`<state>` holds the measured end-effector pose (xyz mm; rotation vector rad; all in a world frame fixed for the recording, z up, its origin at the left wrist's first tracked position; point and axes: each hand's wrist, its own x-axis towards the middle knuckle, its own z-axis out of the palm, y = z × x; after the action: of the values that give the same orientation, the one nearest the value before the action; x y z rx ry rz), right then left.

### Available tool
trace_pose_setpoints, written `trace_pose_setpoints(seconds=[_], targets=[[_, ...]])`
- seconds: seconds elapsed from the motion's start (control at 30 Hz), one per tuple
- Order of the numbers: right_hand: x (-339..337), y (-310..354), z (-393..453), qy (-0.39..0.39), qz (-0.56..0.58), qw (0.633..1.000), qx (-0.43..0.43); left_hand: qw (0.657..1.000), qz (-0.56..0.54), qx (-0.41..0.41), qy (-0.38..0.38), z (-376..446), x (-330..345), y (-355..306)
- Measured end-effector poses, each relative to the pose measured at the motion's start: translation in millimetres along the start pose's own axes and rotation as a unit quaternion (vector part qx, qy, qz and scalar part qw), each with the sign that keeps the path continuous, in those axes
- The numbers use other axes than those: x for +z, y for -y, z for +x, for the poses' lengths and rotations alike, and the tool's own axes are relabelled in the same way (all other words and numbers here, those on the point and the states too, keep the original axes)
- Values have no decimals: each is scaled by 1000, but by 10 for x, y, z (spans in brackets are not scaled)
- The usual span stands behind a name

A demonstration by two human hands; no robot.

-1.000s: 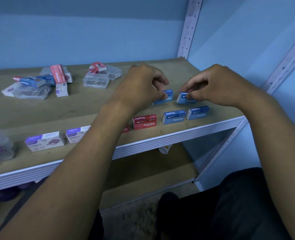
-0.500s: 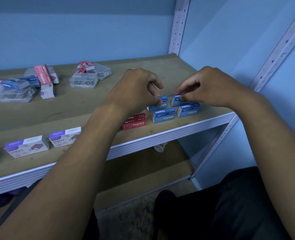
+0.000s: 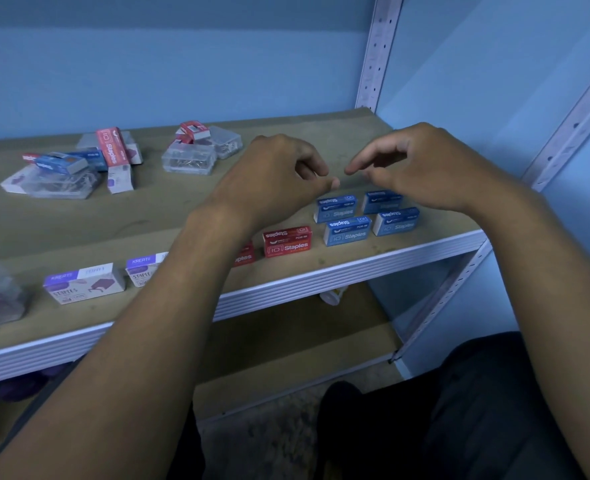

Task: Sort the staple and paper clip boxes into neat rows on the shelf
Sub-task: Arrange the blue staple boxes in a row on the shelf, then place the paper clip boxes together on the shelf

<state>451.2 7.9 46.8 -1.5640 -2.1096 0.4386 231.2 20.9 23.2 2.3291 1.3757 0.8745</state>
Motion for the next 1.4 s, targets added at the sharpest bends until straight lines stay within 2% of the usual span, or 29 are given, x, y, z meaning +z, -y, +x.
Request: trace_pose_setpoints(seconds=[0.2, 0.43, 0.67, 0.83, 0.97, 1.1, 1.3, 1.4], targets=[[185, 291, 194, 26, 10, 999, -33, 999, 34, -19, -23, -160, -296, 156], [521, 691, 499, 61, 19, 995, -70, 992, 89, -76, -51, -426, -681, 445], [871, 1024, 789, 108, 13, 992, -69, 968, 123, -205, -82, -655, -1088, 807], [1116, 1176, 992, 111, -22, 990, -78, 942, 168, -283, -69, -644, -1345, 1052], [1267, 1238, 1140, 96, -53, 989, -99, 919, 207, -335, -11, -635, -1438, 1209], [1350, 1250, 1278, 102, -60, 987, -108, 911, 202, -358, -10, -627, -1481, 1304], [1445, 1280, 1391, 119, -70, 986, -93, 919, 195, -342, 19, -620, -1491, 1387], [1480, 1295, 1427, 115, -75, 987, -85, 925, 175, -337, 8, -646, -1487, 1458]])
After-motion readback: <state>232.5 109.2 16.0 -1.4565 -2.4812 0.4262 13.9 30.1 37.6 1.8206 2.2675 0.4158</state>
